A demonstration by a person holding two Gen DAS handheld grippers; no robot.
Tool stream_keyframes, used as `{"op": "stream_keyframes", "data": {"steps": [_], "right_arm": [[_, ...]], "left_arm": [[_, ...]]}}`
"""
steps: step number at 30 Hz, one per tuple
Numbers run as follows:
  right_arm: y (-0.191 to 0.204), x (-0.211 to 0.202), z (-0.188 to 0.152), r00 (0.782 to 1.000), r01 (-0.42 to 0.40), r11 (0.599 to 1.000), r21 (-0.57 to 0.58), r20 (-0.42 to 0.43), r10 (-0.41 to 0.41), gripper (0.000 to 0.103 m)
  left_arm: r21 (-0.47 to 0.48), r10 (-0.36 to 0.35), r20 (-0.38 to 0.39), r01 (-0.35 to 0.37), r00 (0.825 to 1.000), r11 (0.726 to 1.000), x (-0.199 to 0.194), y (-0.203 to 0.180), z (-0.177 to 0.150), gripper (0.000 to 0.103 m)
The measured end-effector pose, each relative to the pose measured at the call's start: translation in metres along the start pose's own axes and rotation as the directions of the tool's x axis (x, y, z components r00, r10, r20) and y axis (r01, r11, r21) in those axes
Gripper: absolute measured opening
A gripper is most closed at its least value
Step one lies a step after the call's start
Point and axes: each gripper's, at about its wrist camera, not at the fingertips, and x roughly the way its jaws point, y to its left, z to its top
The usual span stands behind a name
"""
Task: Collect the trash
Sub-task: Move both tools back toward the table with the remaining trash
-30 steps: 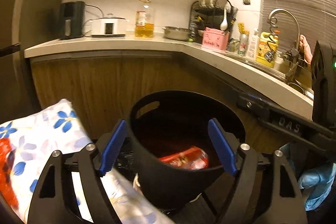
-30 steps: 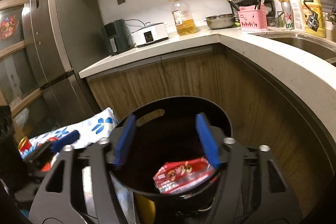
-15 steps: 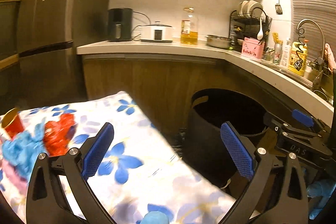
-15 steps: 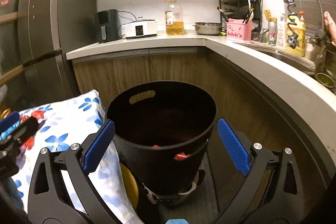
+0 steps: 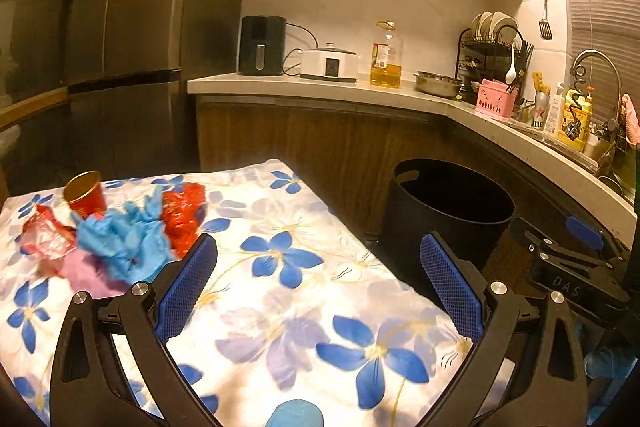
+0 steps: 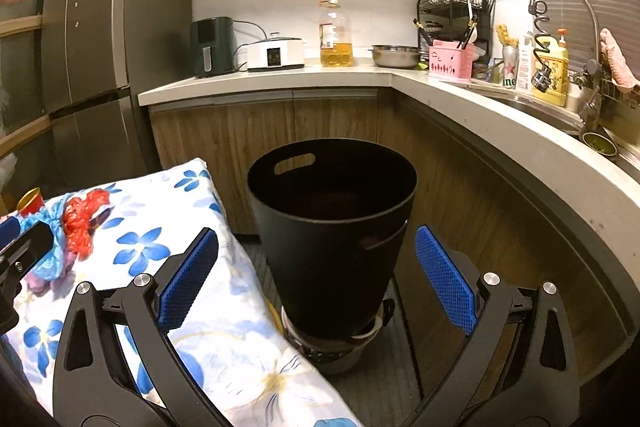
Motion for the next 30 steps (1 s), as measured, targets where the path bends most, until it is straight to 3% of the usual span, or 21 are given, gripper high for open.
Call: {"op": "stream_keyframes", "data": {"steps": [18,30], "right_arm": [[0.045,-0.047,-0.026,0.997,-0.066,0.998,-0.022,0.025,0.067,0.097],[0.105,-0.036,-0.046,0.978,-0.209,0.975,-0.078,-0.018,0.209,0.097]], "left_arm": [[-0.049,0.103,0.023,-0.101,0.994,0.994,-0.058,0.055,-0.035,0.097],[-0.114,0.222,0.018,-0.218,0.975,0.969,-0.077,0.111,-0.055,0.097]]}}
